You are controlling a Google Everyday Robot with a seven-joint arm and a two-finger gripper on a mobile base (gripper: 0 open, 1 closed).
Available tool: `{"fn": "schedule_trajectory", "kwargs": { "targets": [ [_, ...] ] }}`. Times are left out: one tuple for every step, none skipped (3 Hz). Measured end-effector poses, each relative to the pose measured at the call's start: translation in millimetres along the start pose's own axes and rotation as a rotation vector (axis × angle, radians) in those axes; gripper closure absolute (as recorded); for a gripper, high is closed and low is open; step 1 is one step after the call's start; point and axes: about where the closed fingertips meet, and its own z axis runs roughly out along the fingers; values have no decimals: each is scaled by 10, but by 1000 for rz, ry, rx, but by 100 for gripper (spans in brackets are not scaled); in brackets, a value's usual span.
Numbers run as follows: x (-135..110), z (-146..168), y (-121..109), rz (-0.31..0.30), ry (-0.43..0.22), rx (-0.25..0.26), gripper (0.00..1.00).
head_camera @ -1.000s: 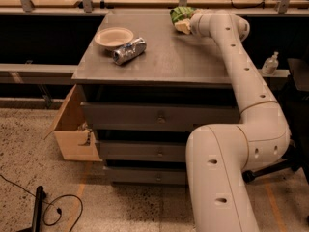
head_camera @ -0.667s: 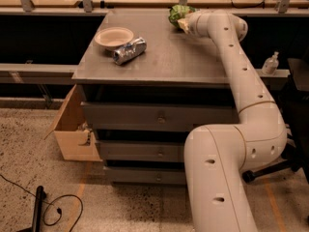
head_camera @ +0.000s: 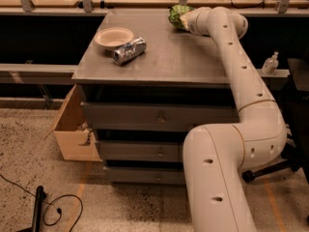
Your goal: Move green rice chip bag near redbull can
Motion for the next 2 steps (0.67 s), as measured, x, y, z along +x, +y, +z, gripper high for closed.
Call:
{"fn": "schedule_trajectory", "kwargs": {
  "targets": [
    [84,-79,-240,8,26,68,71],
    [290,-202,-544,65,60,146,47]
  ]
}}
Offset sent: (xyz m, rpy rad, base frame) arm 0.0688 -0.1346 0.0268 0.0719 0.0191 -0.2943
